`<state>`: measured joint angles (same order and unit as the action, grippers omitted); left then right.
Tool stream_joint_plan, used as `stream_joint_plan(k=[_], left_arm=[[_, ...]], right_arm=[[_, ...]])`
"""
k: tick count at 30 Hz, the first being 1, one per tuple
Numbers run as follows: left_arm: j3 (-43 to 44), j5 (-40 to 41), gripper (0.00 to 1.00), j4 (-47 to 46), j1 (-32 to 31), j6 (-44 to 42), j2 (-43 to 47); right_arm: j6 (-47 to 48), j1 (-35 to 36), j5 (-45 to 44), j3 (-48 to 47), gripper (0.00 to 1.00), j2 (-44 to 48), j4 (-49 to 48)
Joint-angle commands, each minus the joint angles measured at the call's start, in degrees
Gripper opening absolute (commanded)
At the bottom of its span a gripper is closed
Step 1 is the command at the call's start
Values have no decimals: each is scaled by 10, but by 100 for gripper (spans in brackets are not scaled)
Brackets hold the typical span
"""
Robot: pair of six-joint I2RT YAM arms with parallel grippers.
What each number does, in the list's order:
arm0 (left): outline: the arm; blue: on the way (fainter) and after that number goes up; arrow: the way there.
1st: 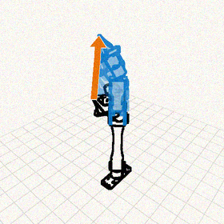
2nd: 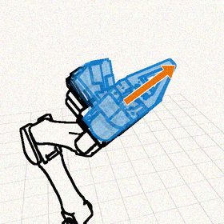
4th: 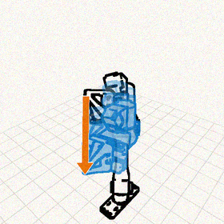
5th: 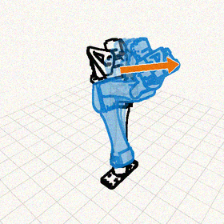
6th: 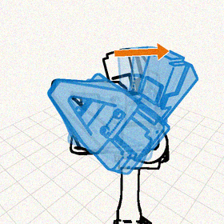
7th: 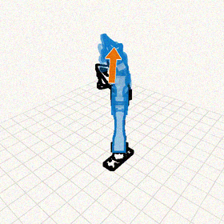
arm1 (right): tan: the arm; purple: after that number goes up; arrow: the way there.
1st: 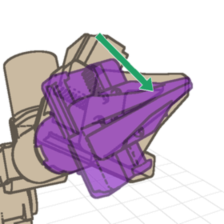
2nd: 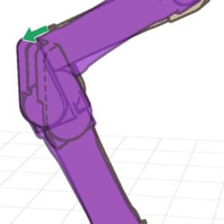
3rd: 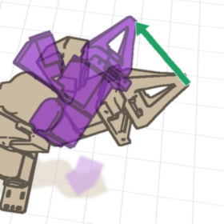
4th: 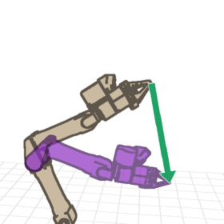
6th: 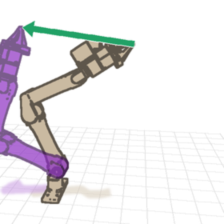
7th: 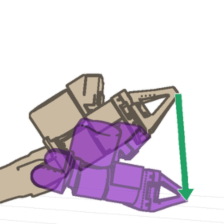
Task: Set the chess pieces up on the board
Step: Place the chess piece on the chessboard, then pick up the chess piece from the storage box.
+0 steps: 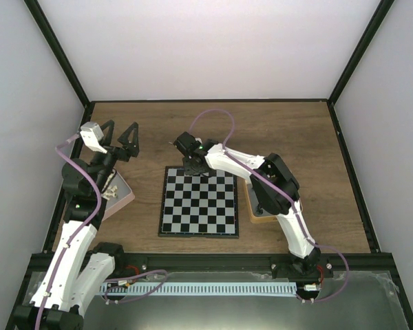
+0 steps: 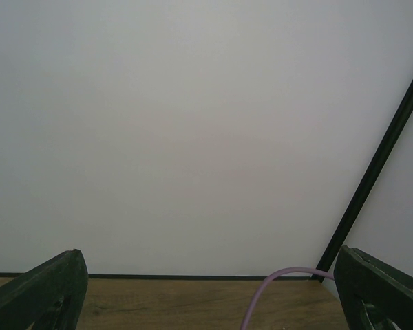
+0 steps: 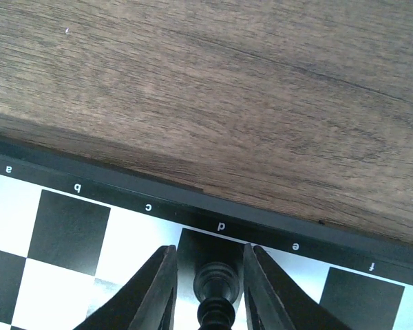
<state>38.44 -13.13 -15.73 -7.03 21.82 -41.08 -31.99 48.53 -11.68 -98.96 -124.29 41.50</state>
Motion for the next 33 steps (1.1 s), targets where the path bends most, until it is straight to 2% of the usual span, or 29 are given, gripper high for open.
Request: stream_joint_plan(k=[1,16,26,33], left_arm=[[-3,1,100,-9,3,-7,3],[-3,1,100,-9,3,-7,2],[-3,2,100,-6,3,-9,3],[-2,2,100,-6,4,-8,3]], right_arm=[[-1,4,-10,-25,28,10,-1],[-1,4,-22,-6,28,40,-18],[-20,-9,-77,104,31,180,-105],[-63,-70,-93,216,34,289,-110]])
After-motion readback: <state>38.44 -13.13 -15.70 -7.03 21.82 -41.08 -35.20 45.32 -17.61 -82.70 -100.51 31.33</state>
